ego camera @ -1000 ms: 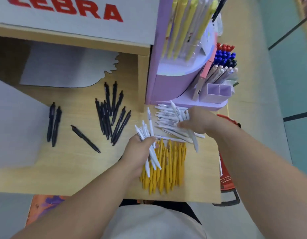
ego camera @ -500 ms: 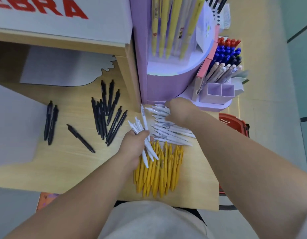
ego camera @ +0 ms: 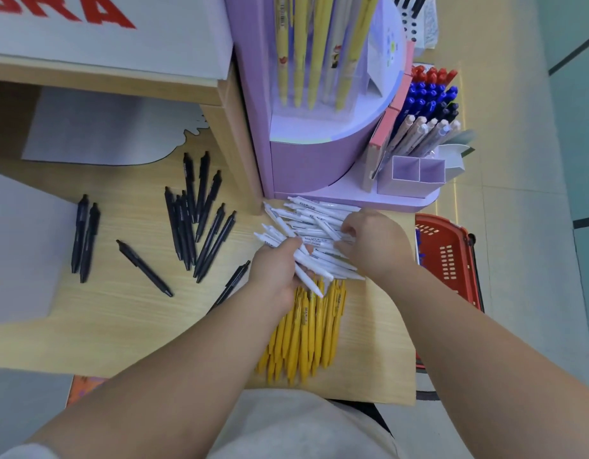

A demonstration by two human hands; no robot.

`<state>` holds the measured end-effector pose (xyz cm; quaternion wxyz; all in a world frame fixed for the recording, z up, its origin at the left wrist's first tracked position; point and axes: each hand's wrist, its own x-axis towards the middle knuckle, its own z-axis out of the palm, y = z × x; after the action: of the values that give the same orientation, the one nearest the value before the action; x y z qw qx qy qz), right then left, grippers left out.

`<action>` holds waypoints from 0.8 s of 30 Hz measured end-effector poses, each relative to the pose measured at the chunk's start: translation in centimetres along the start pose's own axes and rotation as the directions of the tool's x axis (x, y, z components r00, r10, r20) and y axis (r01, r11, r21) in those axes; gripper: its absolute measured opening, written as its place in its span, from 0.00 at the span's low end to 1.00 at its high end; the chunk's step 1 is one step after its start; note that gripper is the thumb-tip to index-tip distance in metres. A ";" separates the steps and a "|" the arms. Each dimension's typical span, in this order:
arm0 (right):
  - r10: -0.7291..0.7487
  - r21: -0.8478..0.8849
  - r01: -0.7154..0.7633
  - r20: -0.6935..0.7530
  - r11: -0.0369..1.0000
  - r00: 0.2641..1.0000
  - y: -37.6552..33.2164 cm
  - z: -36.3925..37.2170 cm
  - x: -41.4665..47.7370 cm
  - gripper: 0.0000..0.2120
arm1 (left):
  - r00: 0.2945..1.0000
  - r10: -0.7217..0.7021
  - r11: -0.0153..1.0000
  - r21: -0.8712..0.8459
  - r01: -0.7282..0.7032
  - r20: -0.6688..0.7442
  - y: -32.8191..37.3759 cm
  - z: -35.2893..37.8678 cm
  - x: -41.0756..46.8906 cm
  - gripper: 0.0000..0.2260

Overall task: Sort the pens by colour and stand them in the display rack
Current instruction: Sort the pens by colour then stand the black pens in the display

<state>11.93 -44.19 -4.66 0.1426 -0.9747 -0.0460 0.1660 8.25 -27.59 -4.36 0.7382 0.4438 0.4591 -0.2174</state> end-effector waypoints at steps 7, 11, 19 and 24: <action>-0.099 0.091 0.116 -0.177 0.989 0.979 -0.7 -0.4 1.9 0.09 | 0.999 0.027 0.992 -0.121 -0.030 -0.030 0.6 3.0 0.1 0.06; -0.070 0.235 0.150 -0.317 0.960 0.946 -1.5 -1.6 2.1 0.09 | 0.999 0.028 0.984 -0.174 -0.023 0.030 1.2 3.3 -0.5 0.08; -0.043 0.247 0.074 -0.128 0.966 0.991 0.8 0.6 -3.7 0.07 | 0.993 0.115 0.987 0.114 -0.117 0.025 2.1 -0.9 -1.1 0.09; -0.058 0.157 0.054 0.018 0.986 0.998 1.8 2.9 -5.9 0.09 | 0.921 0.370 0.671 0.652 -0.354 0.119 1.6 -4.3 0.1 0.09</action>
<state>5.51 -46.00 -5.98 0.2228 -0.9569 -0.0618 0.1759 7.42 -23.07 -4.53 0.5554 0.7603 0.2632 -0.2103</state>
